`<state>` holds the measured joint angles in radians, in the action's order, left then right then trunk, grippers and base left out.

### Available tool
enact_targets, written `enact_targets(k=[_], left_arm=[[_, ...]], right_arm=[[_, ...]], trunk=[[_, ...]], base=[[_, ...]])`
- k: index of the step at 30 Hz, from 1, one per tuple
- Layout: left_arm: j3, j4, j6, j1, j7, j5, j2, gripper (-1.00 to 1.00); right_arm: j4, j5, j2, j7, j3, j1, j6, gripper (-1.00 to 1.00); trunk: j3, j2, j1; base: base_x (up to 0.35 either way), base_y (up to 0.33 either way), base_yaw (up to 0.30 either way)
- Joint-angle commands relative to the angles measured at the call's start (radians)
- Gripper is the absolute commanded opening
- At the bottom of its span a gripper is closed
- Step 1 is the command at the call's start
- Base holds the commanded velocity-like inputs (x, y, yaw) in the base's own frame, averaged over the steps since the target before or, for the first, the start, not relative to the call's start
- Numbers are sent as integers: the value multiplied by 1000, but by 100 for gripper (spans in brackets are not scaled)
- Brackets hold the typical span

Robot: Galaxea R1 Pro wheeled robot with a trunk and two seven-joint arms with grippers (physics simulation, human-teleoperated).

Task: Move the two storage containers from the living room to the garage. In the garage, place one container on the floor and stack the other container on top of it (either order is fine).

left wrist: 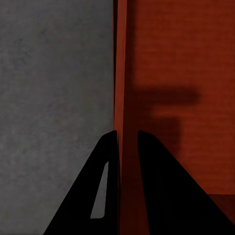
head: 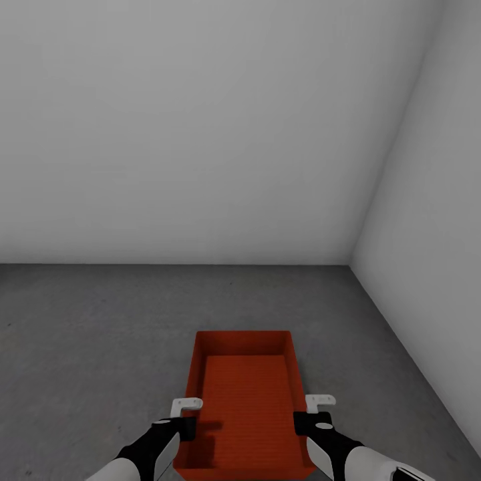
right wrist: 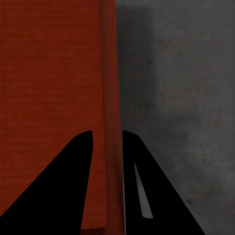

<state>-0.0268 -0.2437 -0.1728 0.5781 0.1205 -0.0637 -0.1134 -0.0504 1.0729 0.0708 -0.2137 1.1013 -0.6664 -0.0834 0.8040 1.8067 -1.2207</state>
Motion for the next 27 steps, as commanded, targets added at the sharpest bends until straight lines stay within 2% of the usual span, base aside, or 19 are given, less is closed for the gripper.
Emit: enact_targets(k=[1,7,27], left_arm=[[-22,-4,-5,0,-4,-19,0,-100],[-22,-4,-5,0,-4,-19,0,-100],[-22,-5,-5,0,-5,-19,0,-100]], right_arm=[[21,21,0,-10,26,-1,-5,-100],[21,21,0,-10,26,0,-6,-100],[21,21,0,-10,26,-1,-6,-100]], trunk=[[1,0,0],[20,42,-23],[20,42,-23]], base=[[0,0,0],[0,0,0],[0,0,0]])
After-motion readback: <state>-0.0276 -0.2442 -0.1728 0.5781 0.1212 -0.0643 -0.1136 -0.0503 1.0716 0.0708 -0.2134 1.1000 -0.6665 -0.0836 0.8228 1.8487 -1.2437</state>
